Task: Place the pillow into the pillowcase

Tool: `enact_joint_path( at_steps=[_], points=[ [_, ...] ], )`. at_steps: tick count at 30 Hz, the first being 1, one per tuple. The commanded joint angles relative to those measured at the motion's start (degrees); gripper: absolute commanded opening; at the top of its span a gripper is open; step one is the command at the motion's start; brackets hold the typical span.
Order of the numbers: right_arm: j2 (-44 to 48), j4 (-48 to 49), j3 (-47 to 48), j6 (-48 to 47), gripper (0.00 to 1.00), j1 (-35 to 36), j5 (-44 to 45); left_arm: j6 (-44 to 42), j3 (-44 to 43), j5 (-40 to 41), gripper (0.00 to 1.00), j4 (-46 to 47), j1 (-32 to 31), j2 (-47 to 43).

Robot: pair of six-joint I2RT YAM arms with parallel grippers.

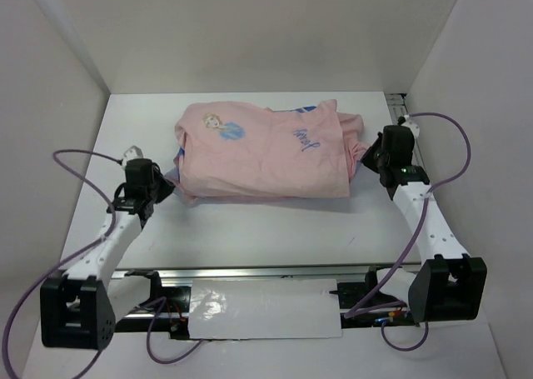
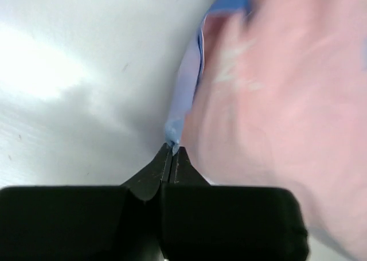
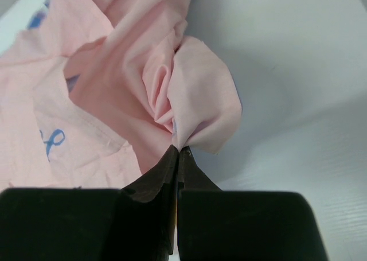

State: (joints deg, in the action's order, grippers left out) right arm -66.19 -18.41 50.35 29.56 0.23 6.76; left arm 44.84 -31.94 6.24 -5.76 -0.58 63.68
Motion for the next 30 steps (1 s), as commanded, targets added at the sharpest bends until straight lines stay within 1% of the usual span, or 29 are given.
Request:
enact_joint_path(
  at_steps=[1, 2, 3, 5, 6, 7, 8, 9, 11, 13, 14, 15, 16, 18, 19, 22, 26, 30],
  points=[
    [2.82, 2.34, 9.14, -1.44, 0.0, -0.49, 3.77, -2.73, -9.43, 6.32, 0.0, -3.98, -0.21, -8.99],
    [2.82, 1.81, 10.89, -1.44, 0.0, -0.49, 5.26, -3.87, -14.85, 6.85, 0.0, -5.21, -0.21, -11.71],
    [2.82, 1.8, 14.57, -2.31, 0.0, -0.49, 8.32, -4.84, -17.86, 8.6, 0.0, -6.71, 0.31, -12.69],
    [2.82, 0.14, 18.8, -3.72, 0.0, -0.49, 10.28, -6.34, -23.31, 10.01, 0.0, -9.17, 0.84, -13.32],
    [2.82, 0.13, 22.56, -5.29, 0.0, -0.49, 10.98, -7.47, -28.65, 11.32, 0.0, -10.05, 1.54, -13.93],
    [2.82, -0.48, 24.52, -6.09, 0.0, -0.49, 12.12, -8.18, -31.31, 11.86, 0.0, -11.71, 2.24, -13.93],
    [2.82, -1.27, 26.36, -6.7, 0.0, -0.49, 13.35, -8.19, -33.95, 12.65, 0.0, -12.69, 2.25, -13.24],
    [2.3, -1.27, 29.77, -7.84, 0.0, -1.02, 15.8, -9.67, -38.93, 14.22, 0.0, -13.48, 2.86, -12.62],
    [2.3, -1.27, 32.61, -9.43, 0.0, -1.02, 17.31, -9.68, -42.57, 15.9, 0.0, -14.02, 3.47, -12.62],
    [1.78, 0.13, 37.07, -12.06, 0.0, -1.02, 18.45, -10.82, -48.71, 16.52, 0.0, -14.54, 4.09, -12.0],
    [0.9, 1.09, 39.19, -12.94, 0.0, -1.02, 18.46, -11.43, -51.61, 16.52, 0.0, -14.54, 4.7, -10.0],
    [0.28, 3.19, 41.56, -15.56, 0.0, -1.02, 18.46, -13.09, -58.25, 16.52, 0.0, -16.28, 4.71, -8.94],
    [-0.42, 4.08, 46.46, -16.72, 0.0, -1.02, 18.46, -13.89, -61.63, 17.05, 0.0, -17.17, 4.71, -7.88],
    [-2.7, 4.7, 51.32, -19.0, 0.0, -1.02, 18.99, -16.0, -69.87, 19.41, 0.0, -18.84, 5.24, -5.24],
    [-3.41, 4.7, 55.69, -19.62, 0.0, -1.02, 19.68, -16.71, -71.75, 20.47, 0.0, -19.37, 5.24, -4.62],
    [-4.56, 4.7, 60.81, -22.35, 0.0, -1.02, 21.0, -19.26, -77.12, 25.21, 0.0, -20.25, 5.24, -2.96],
    [-4.56, 6.2, 64.77, -26.21, 0.0, -1.02, 25.04, -22.07, -80.81, 29.88, 0.0, -21.4, 5.24, -2.42],
    [-0.79, 7.25, 66.72, -29.64, 0.0, -1.02, 26.81, -24.1, -82.58, 33.57, 0.0, -21.4, 5.24, -3.12]
  ],
)
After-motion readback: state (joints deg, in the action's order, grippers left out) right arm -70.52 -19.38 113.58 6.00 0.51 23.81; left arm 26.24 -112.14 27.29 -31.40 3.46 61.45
